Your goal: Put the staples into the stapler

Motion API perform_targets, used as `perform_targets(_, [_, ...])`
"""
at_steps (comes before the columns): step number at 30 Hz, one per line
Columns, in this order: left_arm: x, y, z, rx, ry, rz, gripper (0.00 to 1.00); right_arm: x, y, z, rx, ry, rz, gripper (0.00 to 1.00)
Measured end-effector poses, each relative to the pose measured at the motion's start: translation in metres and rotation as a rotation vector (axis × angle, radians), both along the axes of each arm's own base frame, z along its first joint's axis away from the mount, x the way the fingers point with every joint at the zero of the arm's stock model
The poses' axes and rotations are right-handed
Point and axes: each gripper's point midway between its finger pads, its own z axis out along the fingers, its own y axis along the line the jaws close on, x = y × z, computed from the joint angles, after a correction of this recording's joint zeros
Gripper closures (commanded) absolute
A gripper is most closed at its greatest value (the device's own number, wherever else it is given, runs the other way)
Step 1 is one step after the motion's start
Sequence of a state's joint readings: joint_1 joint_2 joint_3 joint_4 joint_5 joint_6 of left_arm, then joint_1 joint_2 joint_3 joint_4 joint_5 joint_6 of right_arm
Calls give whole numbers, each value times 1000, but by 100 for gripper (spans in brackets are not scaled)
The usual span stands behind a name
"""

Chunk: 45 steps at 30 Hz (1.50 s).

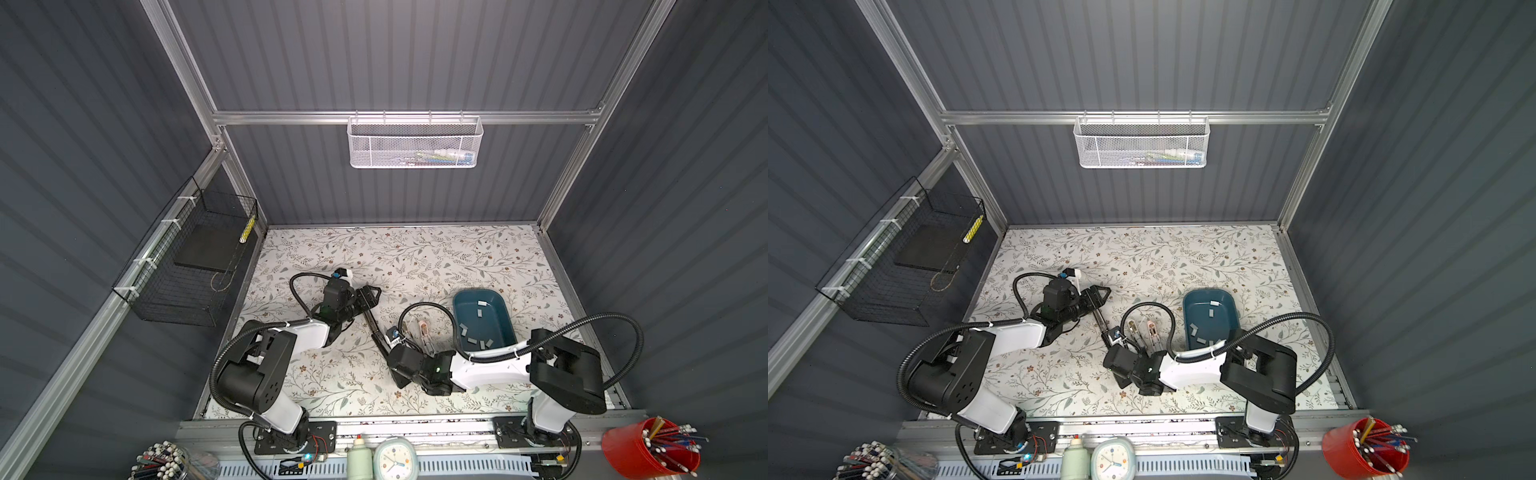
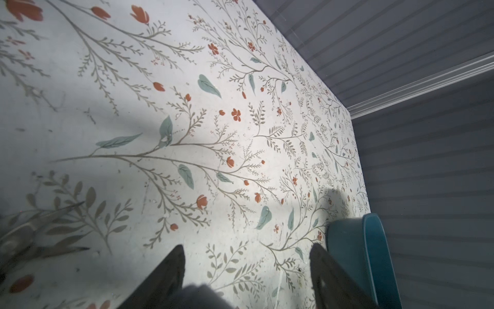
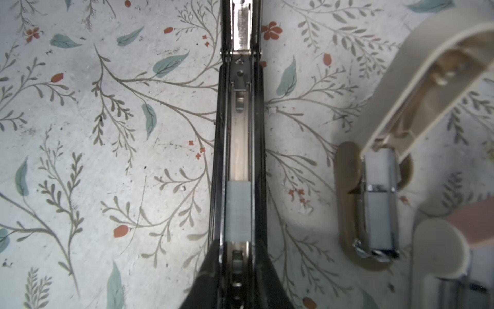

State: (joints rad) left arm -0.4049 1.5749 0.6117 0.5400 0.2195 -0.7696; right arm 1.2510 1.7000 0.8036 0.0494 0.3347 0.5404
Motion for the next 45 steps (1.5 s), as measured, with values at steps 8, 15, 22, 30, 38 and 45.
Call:
perform_targets(8, [-12, -8, -3, 15, -30, -76, 26, -3, -11, 1, 19, -34, 17, 59])
perform_targets(15, [-18, -13, 12, 39, -90, -105, 26, -6, -16, 6, 73, -68, 31, 57])
perform_targets(22, [-20, -12, 19, 65, -116, -101, 25, -9, -11, 9, 111, -96, 47, 59])
perform_targets(30, [-23, -13, 17, 86, -116, -109, 26, -6, -6, 7, 121, -121, 46, 82])
perform_targets(38, [-51, -36, 28, 231, -206, -171, 26, -4, -7, 8, 135, -129, 21, 92])
perform_targets(45, [-70, -42, 20, 294, -253, -245, 27, -3, -8, 9, 155, -144, 13, 97])
